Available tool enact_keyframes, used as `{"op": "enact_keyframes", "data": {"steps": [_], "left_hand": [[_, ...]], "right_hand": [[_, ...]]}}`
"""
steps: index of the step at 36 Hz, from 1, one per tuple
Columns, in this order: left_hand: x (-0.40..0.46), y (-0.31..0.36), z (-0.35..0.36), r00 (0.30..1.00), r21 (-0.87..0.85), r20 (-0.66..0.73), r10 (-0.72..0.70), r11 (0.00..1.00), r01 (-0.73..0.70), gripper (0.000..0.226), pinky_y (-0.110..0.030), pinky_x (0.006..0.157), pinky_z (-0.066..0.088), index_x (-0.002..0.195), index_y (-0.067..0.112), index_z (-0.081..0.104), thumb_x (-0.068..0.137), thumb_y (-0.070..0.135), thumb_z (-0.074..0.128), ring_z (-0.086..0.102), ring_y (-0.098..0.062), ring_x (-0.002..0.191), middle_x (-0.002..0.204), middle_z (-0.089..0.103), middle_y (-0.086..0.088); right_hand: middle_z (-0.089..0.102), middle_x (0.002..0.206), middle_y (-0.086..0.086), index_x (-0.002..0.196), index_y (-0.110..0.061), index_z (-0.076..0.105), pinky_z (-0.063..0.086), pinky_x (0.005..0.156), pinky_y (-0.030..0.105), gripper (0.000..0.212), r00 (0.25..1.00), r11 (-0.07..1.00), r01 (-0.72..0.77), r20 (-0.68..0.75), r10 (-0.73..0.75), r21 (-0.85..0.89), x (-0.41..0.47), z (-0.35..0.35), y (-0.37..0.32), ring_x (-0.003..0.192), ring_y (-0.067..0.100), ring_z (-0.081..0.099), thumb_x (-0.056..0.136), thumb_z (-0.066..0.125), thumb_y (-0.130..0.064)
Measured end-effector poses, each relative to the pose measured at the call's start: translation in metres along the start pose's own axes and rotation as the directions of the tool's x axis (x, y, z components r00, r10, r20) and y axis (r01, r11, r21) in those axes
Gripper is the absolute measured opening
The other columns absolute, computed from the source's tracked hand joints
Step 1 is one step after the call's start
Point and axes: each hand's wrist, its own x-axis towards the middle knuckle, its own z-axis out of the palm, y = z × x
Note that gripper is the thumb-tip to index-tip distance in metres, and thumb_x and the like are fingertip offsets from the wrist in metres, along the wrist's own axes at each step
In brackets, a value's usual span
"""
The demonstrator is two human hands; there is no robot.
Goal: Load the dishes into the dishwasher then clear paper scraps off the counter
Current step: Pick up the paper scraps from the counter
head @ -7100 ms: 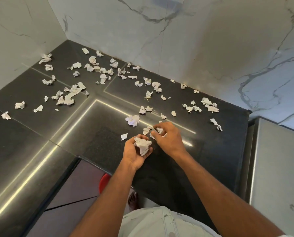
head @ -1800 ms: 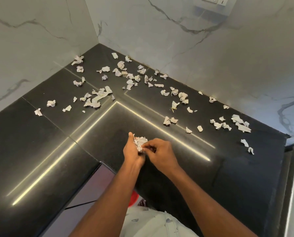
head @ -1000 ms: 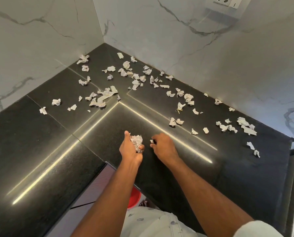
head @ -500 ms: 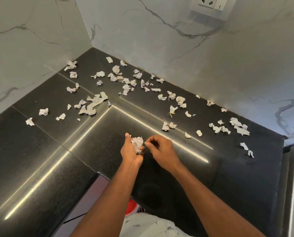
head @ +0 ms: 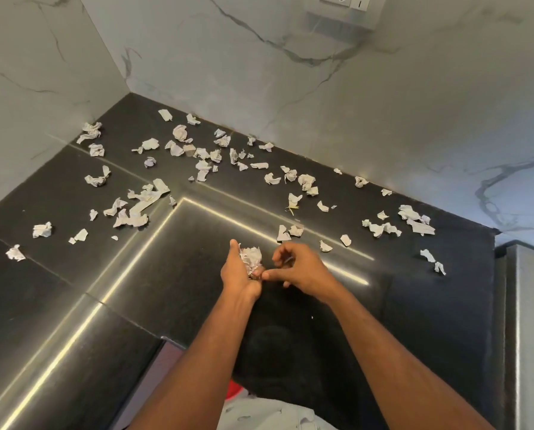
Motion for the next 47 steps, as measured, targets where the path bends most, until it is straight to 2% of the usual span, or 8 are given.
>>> {"op": "enact_keyframes", "data": {"steps": [6, 11, 19, 22, 26, 31, 35, 47], "left_hand": [[0.004, 0.005, 0.007, 1.000, 0.004, 0.025, 0.004, 1.000, -0.005, 0.027, -0.017, 0.032, 0.024, 0.088, 0.016, 0.056, 0.098, 0.040, 0.060, 0.042, -0.012, 0.046, 0.073, 0.054, -0.004], [0.002, 0.001, 0.013, 1.000, 0.034, 0.030, -0.008, 0.999, 0.007, 0.026, -0.019, 0.033, 0.026, 0.090, 0.015, 0.057, 0.098, 0.040, 0.062, 0.041, -0.011, 0.045, 0.073, 0.053, -0.004], [0.003, 0.007, 0.015, 0.996, 0.044, 0.089, -0.019, 0.999, 0.015, 0.028, -0.021, 0.033, 0.031, 0.093, 0.016, 0.057, 0.098, 0.043, 0.060, 0.045, -0.010, 0.048, 0.073, 0.054, -0.003], [0.002, 0.006, 0.015, 0.996, 0.030, 0.089, -0.018, 0.999, 0.016, 0.028, -0.021, 0.034, 0.031, 0.093, 0.016, 0.057, 0.097, 0.044, 0.060, 0.046, -0.011, 0.050, 0.074, 0.054, -0.002], [0.001, 0.004, 0.016, 0.995, -0.001, 0.103, -0.019, 1.000, 0.019, 0.029, -0.021, 0.034, 0.032, 0.098, 0.016, 0.056, 0.098, 0.045, 0.059, 0.048, -0.011, 0.052, 0.077, 0.056, -0.004], [-0.006, -0.004, 0.020, 0.992, -0.015, 0.127, -0.016, 1.000, 0.018, 0.038, -0.024, 0.041, 0.044, 0.105, 0.010, 0.059, 0.097, 0.047, 0.059, 0.058, -0.016, 0.056, 0.081, 0.065, -0.009], [-0.014, -0.010, 0.021, 0.988, -0.047, 0.147, -0.045, 0.997, 0.053, 0.053, -0.042, 0.075, 0.059, 0.114, 0.006, 0.065, 0.093, 0.055, 0.060, 0.070, -0.027, 0.086, 0.097, 0.068, -0.013], [-0.044, -0.017, 0.010, 0.987, -0.076, 0.156, -0.039, 0.996, 0.051, 0.036, -0.031, 0.053, 0.057, 0.095, 0.012, 0.063, 0.097, 0.047, 0.058, 0.064, -0.021, 0.059, 0.078, 0.061, -0.009]], "right_hand": [[0.058, 0.104, 0.002, 0.112, -0.022, 0.066, 0.051, 0.088, 0.037, 0.025, 0.896, 0.921, -0.037, -0.420, -0.141, -0.388, 0.035, -0.028, 0.008, 0.096, 0.022, 0.062, 0.088, 0.072, -0.027], [0.049, 0.124, 0.009, 0.138, -0.032, 0.055, 0.044, 0.099, 0.037, 0.046, 0.950, 0.845, -0.014, -0.270, -0.155, -0.535, 0.052, -0.017, 0.007, 0.115, 0.027, 0.053, 0.093, 0.066, -0.031], [0.057, 0.101, 0.013, 0.112, -0.009, 0.070, 0.039, 0.071, 0.034, 0.027, 0.941, 0.513, 0.087, -0.099, -0.324, -0.854, 0.046, -0.004, 0.022, 0.099, 0.032, 0.055, 0.094, 0.051, -0.004], [0.067, 0.100, 0.009, 0.107, -0.012, 0.076, 0.049, 0.082, 0.034, 0.027, 0.948, 0.669, 0.082, -0.149, -0.281, -0.739, 0.039, -0.009, 0.027, 0.099, 0.028, 0.062, 0.091, 0.055, -0.003], [0.075, 0.093, -0.002, 0.100, -0.016, 0.079, 0.053, 0.075, 0.018, 0.017, 0.950, 0.998, -0.011, -0.311, -0.010, -0.067, 0.017, -0.018, 0.013, 0.079, 0.010, 0.067, 0.090, 0.069, -0.005], [0.074, 0.092, 0.015, 0.106, -0.005, 0.074, 0.060, 0.080, 0.034, 0.021, 0.982, 0.805, 0.129, -0.185, -0.024, 0.579, -0.022, -0.013, -0.012, 0.083, 0.024, 0.068, 0.089, 0.067, 0.005], [0.076, 0.090, 0.006, 0.107, -0.015, 0.069, 0.057, 0.075, 0.028, 0.029, 0.985, 0.913, 0.116, -0.166, -0.055, 0.391, -0.036, 0.007, -0.022, 0.085, 0.020, 0.071, 0.083, 0.076, -0.001], [0.055, 0.086, -0.007, 0.084, -0.025, 0.056, 0.047, 0.063, 0.020, 0.039, 0.923, 0.995, 0.057, -0.376, -0.082, -0.078, -0.043, 0.034, -0.020, 0.069, 0.002, 0.053, 0.065, 0.090, -0.020]]}}
